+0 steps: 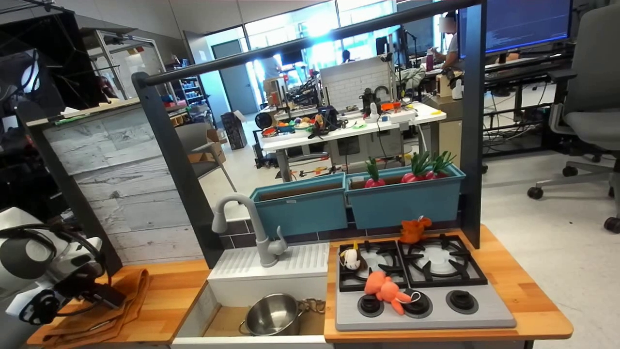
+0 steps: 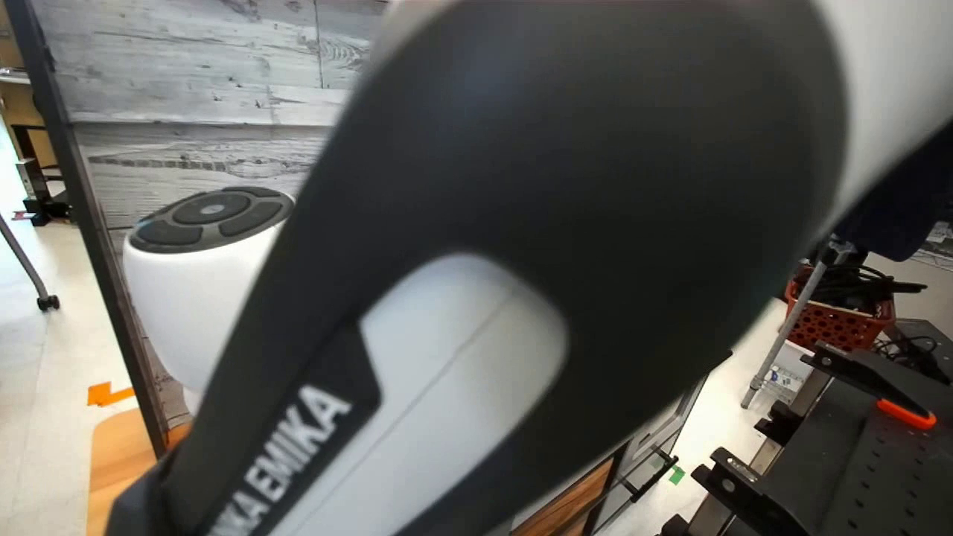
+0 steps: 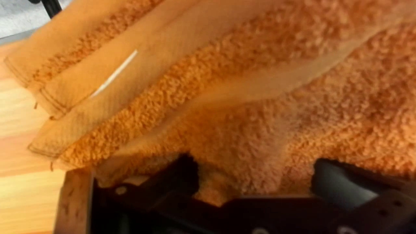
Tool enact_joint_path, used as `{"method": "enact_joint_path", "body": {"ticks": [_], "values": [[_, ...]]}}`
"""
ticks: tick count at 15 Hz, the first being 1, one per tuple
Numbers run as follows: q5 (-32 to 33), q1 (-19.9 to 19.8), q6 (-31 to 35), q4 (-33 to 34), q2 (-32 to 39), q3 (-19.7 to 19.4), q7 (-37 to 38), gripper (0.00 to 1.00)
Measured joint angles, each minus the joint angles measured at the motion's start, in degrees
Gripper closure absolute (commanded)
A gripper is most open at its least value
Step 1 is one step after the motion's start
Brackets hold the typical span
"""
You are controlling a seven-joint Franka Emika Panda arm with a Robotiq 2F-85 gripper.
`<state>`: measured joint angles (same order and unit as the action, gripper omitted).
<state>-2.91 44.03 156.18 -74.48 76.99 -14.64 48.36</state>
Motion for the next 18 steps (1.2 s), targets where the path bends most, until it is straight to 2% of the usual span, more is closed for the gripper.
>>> {"method": "enact_joint_path", "body": {"ticks": [2,5,7,9,13,18], "values": [[-0.01,-1.51,-0.28,3.06,2.13,-2.51,2.24,0.0],[-0.03,-6.75,-0.27,3.88,3.36,-5.3,5.75,0.0],[-0.03,-10.67,-0.13,3.04,3.27,-5.96,7.15,0.0],[-0.09,-12.71,0.22,1.75,2.66,-5.91,7.19,0.0],[3.44,-11.51,3.24,-0.14,1.37,-3.06,5.81,0.0],[6.03,-4.82,7.06,1.0,0.93,3.46,2.86,0.0]]}}
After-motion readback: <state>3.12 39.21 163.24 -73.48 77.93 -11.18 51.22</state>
